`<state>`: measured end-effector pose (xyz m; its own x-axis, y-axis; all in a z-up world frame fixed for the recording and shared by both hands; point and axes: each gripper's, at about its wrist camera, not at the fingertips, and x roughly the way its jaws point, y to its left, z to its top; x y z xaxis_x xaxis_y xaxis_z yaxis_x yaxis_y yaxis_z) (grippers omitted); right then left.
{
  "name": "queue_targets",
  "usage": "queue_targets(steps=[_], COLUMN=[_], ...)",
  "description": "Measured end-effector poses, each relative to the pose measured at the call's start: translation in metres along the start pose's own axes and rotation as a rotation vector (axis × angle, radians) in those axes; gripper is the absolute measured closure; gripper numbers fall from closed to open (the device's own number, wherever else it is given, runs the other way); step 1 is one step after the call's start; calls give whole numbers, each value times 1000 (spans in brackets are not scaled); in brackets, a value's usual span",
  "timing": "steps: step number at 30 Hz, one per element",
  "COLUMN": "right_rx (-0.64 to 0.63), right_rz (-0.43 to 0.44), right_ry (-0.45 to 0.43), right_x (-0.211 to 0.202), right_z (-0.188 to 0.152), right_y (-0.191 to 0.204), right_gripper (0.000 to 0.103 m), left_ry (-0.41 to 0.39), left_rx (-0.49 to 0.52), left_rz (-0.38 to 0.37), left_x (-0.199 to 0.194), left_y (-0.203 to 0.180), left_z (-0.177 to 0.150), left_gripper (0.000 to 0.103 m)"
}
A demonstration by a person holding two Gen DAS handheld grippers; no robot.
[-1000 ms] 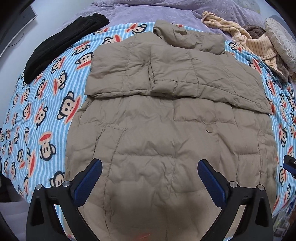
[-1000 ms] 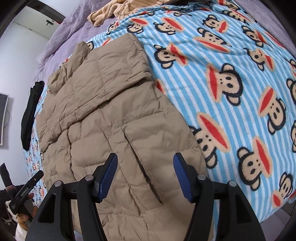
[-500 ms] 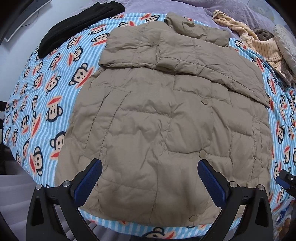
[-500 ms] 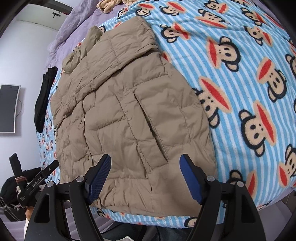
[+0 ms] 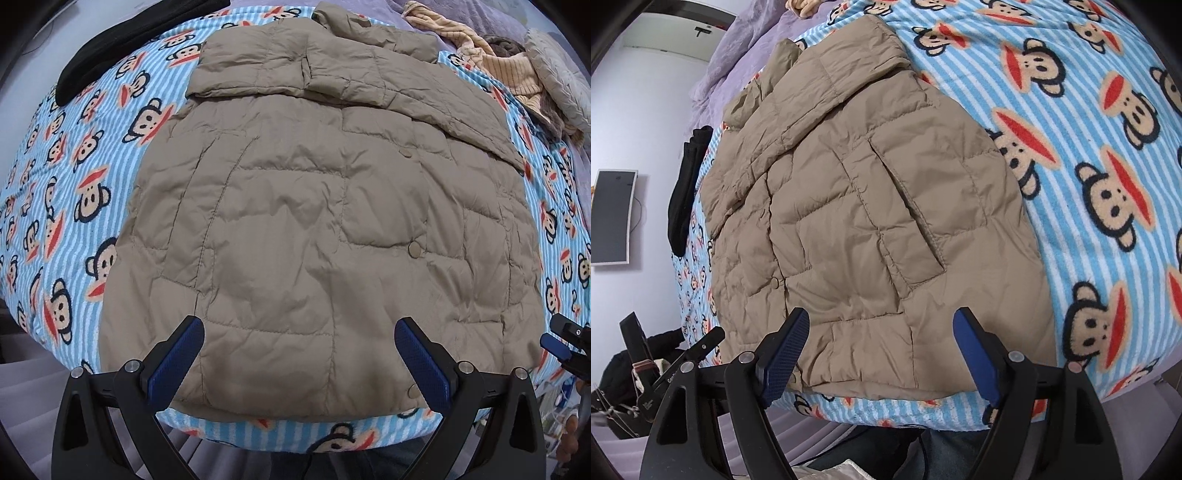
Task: Fold large clothes
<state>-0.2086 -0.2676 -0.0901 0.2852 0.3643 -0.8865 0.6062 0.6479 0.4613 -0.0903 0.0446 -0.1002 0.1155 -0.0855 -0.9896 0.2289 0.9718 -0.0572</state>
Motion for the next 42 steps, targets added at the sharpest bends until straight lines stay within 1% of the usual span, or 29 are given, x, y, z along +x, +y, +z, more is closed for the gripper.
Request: queue_targets(steps=[5, 10, 15, 17, 21, 26, 31, 33, 35, 38, 42], right_rx=[59, 151, 262, 299, 377, 424, 422, 426, 429, 441, 494], right_rz=[-18, -9, 11, 20, 38, 52, 34, 40, 53, 61, 68], right_ry=[2, 25, -34, -53, -70, -67, -61, -62, -73, -87, -90], right_x=[14, 25, 18, 15, 16, 26, 36, 38, 38, 40, 47], right_z=[-26, -52, -65, -68, -75, -85, -92, -93, -94, -95, -94], right_y=[-2, -10, -27, -35, -51, -60, -61, -62, -63, -65, -75], right_gripper=[20, 20, 20, 20, 20, 20, 20, 20, 20, 20, 20], left_ry=[32, 24, 46, 63, 85, 113, 156, 169, 171, 168, 152], left_rx=[-6, -49, -138, -170, -204, -217, -231, -229, -226, -241, -251], left_rz=[-35, -110, -230, -266, -315, -333, -403, -421, -431, -473, -489], left_x=[8, 2, 6, 10, 13, 20, 34, 42, 48, 56, 62], left_y=[28, 68, 111, 123, 138, 145, 138, 133, 127, 118, 109], left_z=[-19, -31, -43, -50, -63, -75, -80, -81, -78, -71, -56], left_gripper=[0, 0, 0, 0, 0, 0, 0, 0, 0, 0, 0])
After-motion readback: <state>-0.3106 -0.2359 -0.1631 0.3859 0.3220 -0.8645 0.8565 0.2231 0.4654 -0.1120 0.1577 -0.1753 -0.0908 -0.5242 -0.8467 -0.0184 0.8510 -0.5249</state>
